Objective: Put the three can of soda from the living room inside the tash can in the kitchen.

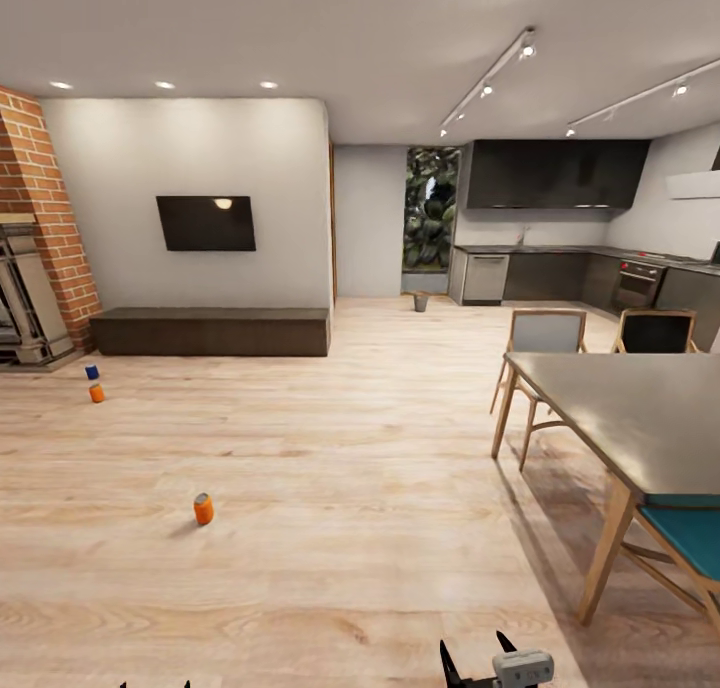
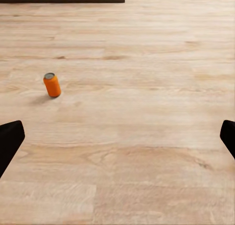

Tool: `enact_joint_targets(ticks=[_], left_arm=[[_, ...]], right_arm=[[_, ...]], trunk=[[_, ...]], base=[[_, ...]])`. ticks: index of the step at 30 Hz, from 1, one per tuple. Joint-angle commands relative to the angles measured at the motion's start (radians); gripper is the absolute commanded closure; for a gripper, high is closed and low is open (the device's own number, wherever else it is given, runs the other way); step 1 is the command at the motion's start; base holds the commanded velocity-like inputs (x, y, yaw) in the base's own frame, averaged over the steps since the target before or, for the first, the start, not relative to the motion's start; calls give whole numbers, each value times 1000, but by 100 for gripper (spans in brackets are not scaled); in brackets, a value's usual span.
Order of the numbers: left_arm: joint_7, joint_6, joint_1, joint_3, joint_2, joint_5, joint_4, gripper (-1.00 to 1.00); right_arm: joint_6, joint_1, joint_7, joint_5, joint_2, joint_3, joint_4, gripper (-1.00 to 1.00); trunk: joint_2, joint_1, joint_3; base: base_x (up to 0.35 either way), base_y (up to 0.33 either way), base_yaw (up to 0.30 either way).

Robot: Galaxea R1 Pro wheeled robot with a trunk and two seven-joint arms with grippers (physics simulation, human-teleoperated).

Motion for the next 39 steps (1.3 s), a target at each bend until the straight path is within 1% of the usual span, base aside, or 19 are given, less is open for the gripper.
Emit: enact_joint_targets(ticks=[1,13,39], left_arm=[[0,0,0,0,0,0,0,-100],[1,0,0,0,0,0,0,-100],[1,0,0,0,0,0,0,-100]], right_arm=[[1,0,0,0,0,0,0,-100],[2,0,0,-1,0,0,1,-100],[0,0,0,0,0,1,1,-100]], trunk=[[0,0,0],[0,0,0],[0,0,0]], base=[[322,0,-62],[311,0,-132],[284,0,-8]])
